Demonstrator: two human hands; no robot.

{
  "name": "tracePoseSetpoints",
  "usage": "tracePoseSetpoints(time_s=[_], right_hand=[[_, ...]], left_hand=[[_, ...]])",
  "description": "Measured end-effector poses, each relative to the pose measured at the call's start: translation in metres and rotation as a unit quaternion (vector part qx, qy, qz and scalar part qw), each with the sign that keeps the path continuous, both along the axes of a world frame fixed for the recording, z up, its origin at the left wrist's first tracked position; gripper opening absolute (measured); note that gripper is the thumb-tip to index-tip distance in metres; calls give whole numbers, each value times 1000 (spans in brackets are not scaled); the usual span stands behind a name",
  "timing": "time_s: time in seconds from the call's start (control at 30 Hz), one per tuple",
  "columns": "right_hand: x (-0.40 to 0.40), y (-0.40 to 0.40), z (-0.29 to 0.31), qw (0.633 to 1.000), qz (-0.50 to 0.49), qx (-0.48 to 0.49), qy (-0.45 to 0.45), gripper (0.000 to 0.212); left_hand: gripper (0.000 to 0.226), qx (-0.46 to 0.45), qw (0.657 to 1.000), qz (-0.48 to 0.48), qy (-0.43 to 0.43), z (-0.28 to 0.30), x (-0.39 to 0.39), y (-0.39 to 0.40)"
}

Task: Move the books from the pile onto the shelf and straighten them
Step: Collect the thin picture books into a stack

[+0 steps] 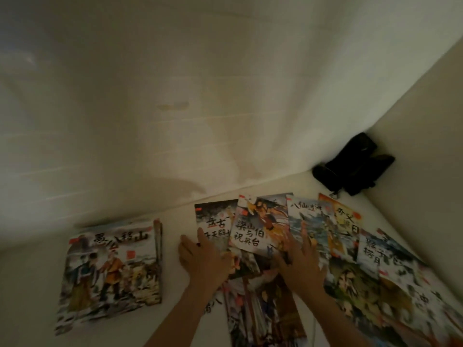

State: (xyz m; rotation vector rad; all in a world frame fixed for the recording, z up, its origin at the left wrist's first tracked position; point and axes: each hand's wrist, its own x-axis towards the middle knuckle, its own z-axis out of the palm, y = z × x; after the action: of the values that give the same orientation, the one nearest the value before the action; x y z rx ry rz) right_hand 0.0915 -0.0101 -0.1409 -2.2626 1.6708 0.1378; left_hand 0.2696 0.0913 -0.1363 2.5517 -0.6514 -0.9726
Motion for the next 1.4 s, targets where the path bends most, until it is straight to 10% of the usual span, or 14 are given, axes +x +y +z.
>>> tracePoseSetpoints(time_s=[0.5, 0.77, 0.9, 1.13, 1.23, 1.4], right_hand=[[28, 54, -21, 999, 1, 45, 21, 67], [-16, -3, -27, 996, -66, 19, 57, 76], [8, 28, -39, 997, -77, -1, 16, 81], [52, 60, -28, 997, -11, 43, -66, 100], [18, 23, -26, 975, -91, -21, -201, 62], [-22, -33, -40, 991, -106, 51, -60, 67]], left_hand=[[92, -39, 978, 189, 74, -4, 26, -53], [77, -167, 983, 21, 66, -2, 37, -28], [103, -195, 964, 48, 176, -1, 29, -24], [85, -242, 952, 122, 145, -11, 24, -37], [82, -253, 941, 131, 183, -21, 28, -32], [78, -283, 930, 124, 200, -33, 29, -25]])
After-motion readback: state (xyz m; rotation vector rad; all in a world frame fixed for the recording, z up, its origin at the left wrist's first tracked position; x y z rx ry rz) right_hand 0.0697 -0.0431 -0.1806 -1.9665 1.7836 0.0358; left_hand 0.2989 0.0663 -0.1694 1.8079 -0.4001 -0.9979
